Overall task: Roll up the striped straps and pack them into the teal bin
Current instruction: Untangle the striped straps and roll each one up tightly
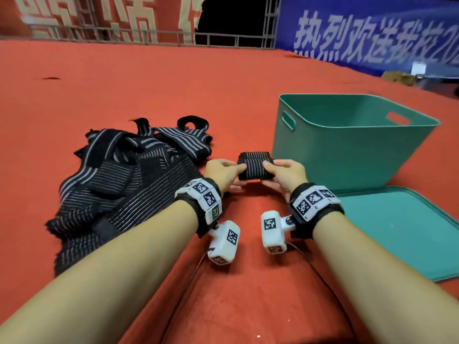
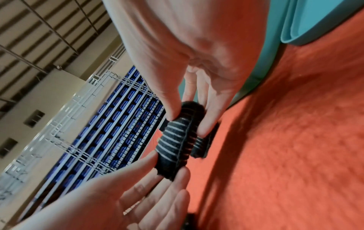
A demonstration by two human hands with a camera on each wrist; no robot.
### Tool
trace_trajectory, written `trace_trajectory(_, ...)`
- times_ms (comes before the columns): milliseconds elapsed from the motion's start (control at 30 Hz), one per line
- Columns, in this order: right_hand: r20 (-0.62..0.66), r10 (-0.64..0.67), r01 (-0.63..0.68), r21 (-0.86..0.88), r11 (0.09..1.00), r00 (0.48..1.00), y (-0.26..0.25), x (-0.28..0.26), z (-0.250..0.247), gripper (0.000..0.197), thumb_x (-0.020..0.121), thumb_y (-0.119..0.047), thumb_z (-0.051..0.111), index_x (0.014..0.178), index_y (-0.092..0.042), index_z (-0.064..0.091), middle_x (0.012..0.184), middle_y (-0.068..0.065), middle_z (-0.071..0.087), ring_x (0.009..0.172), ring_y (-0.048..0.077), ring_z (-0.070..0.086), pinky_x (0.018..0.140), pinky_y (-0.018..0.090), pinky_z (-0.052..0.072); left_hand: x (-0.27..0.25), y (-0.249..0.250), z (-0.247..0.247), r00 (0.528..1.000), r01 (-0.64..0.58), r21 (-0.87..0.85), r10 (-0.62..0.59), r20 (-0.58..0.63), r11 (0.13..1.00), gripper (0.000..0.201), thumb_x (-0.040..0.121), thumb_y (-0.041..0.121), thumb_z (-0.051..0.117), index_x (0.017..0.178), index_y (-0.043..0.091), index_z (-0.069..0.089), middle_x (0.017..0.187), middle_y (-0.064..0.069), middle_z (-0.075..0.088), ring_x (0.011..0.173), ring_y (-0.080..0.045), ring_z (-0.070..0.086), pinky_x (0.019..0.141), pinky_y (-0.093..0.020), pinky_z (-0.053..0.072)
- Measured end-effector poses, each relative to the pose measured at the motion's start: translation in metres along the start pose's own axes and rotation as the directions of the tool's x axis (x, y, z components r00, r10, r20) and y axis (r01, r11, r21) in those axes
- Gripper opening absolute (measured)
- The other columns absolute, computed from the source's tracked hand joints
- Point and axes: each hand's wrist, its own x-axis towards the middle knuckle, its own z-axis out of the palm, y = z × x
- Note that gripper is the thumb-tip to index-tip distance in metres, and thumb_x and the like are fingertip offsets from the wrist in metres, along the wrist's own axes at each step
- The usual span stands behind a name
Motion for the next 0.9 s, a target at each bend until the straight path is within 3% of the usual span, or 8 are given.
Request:
trace_trajectory(100, -0.060, -0.002, -0.004, -0.112, 0.994, 0.998, 0.011, 0.027, 0.002, 0.026, 0.093, 0.001, 0.067, 0.118, -0.005, 0.065, 0.110, 0.013, 0.064, 0.099, 0.028, 0.065, 0.071, 0.035, 0.062, 0.023, -0.008, 0.012, 1.000, 0.014, 0.050, -0.013, -0.025, 0.999, 0.020, 0.095, 0.009, 0.070, 0.109, 0.004, 0.058, 0.103, -0.021, 0.069, 0.052, -0.018, 0.069, 0.052, -0.033, 0.059)
trace_trajectory(200, -0.080, -0.048, 0.022, -0.290, 0.957, 0.996, 0.014, 0.039, 0.007, 0.012, 0.087, -0.002, 0.067, 0.087, -0.014, 0.071, 0.085, 0.007, 0.067, 0.099, 0.037, 0.069, 0.093, 0.051, 0.058, 0.044, -0.013, 0.019, 0.999, 0.036, 0.106, -0.035, -0.016, 0.994, 0.015, 0.095, 0.009, 0.070, 0.088, 0.010, 0.057, 0.094, -0.020, 0.068, 0.056, -0.021, 0.069, 0.047, -0.031, 0.057)
trace_trajectory(300, -0.014, -0.073, 0.061, -0.421, 0.905, 0.997, 0.016, 0.047, 0.014, 0.007, 0.084, -0.011, 0.071, 0.091, -0.012, 0.069, 0.102, 0.014, 0.073, 0.103, 0.035, 0.069, 0.098, 0.048, 0.054, 0.057, -0.018, 0.025, 0.998, 0.051, 0.132, -0.046, -0.038, 0.990, 0.011, 0.095, 0.006, 0.069, 0.097, 0.007, 0.059, 0.084, -0.018, 0.068, 0.063, -0.025, 0.069, 0.053, -0.035, 0.060)
trace_trajectory(400, 0.091, -0.030, 0.070, -0.479, 0.875, 0.995, 0.018, 0.051, 0.020, 0.070, 0.070, -0.033, 0.083, 0.127, -0.001, 0.057, 0.119, 0.015, 0.068, 0.110, 0.031, 0.066, 0.103, 0.046, 0.052, 0.062, -0.019, 0.026, 0.998, 0.063, 0.091, -0.063, 0.003, 0.994, 0.019, 0.097, 0.000, 0.064, 0.110, 0.010, 0.055, 0.086, -0.017, 0.066, 0.062, -0.020, 0.064, 0.045, -0.028, 0.056)
trace_trajectory(500, 0.133, -0.014, 0.085, -0.551, 0.830, 0.991, 0.022, 0.055, 0.022, 0.115, 0.056, -0.046, 0.086, 0.146, 0.003, 0.034, 0.139, 0.016, 0.055, 0.126, 0.031, 0.056, 0.112, 0.046, 0.043, 0.059, -0.015, 0.020, 0.981, 0.058, 0.175, -0.088, 0.170, 0.983, 0.026, 0.100, -0.005, 0.054, 0.123, 0.005, 0.059, 0.108, -0.021, 0.070, 0.075, -0.027, 0.068, 0.056, -0.028, 0.060)
trace_trajectory(633, 0.088, -0.078, 0.118, -0.754, 0.646, 0.993, 0.016, 0.042, 0.031, 0.108, 0.073, -0.043, 0.080, 0.154, 0.001, 0.022, 0.157, 0.020, 0.033, 0.145, 0.038, 0.036, 0.119, 0.049, 0.033, 0.035, 0.001, 0.002, 0.988, 0.064, 0.104, -0.078, 0.137, 0.993, 0.020, 0.099, -0.006, 0.050, 0.109, 0.009, 0.059, 0.099, -0.016, 0.064, 0.065, -0.024, 0.063, 0.049, -0.034, 0.057)
trace_trajectory(800, 0.099, -0.178, 0.165, -0.899, 0.406, 0.979, -0.003, -0.004, 0.058, 0.094, 0.088, -0.041, 0.071, 0.157, -0.004, 0.020, 0.169, 0.017, 0.010, 0.156, 0.035, 0.003, 0.126, 0.046, 0.015, 0.001, 0.030, -0.046, 0.994, -0.076, 0.052, 0.072, 0.078, 0.996, 0.019, 0.099, 0.005, 0.057, 0.115, 0.009, 0.065, 0.105, -0.006, 0.066, 0.083, -0.022, 0.070, 0.066, -0.037, 0.061)
trace_trajectory(900, 0.250, -0.245, 0.326, -0.880, 0.346, 0.937, -0.005, -0.030, 0.081, 0.075, 0.088, -0.040, 0.069, 0.147, -0.004, 0.039, 0.158, 0.020, 0.034, 0.152, 0.038, 0.018, 0.123, 0.044, 0.023, -0.019, 0.044, -0.092, 0.987, -0.158, 0.085, 0.158, 0.010, 0.984, 0.013, 0.100, 0.012, 0.057, 0.109, 0.013, 0.066, 0.106, -0.006, 0.067, 0.078, -0.017, 0.068, 0.062, -0.032, 0.058)
